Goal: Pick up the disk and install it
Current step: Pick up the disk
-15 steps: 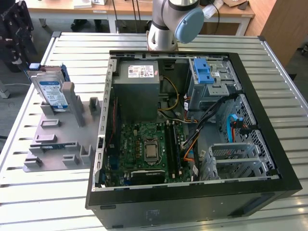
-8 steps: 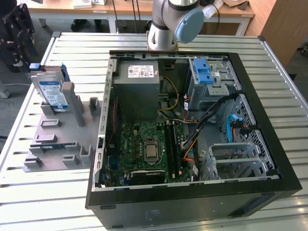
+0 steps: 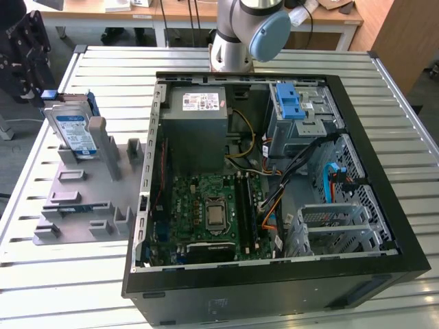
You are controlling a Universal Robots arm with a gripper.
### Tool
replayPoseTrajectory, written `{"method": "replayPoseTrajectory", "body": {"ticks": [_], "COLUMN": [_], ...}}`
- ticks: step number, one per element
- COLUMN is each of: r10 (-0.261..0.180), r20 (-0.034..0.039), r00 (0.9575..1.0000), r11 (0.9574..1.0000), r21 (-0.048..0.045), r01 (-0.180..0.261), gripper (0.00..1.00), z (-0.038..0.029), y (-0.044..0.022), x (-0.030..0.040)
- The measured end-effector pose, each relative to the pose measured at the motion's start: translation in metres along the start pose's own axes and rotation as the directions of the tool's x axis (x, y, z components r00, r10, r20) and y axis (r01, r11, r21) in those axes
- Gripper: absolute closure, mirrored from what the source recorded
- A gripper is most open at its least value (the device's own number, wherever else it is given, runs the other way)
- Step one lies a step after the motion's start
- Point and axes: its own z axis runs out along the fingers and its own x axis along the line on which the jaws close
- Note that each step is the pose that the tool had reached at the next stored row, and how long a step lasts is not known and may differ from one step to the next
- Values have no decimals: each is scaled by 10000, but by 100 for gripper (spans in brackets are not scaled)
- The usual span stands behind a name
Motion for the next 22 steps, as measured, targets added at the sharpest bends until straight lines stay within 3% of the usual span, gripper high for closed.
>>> {"method": "replayPoseTrajectory", "body": {"ticks": [9,22], "r10": [68,152], "r20": [-6,-12], "r00": [10000,9999], "r11": [10000,9999], "r21": [5,5], "r01": [-68,-151], "gripper": [41,41], "z": [40,171], "y": [0,2], "x": [-7,-21]}}
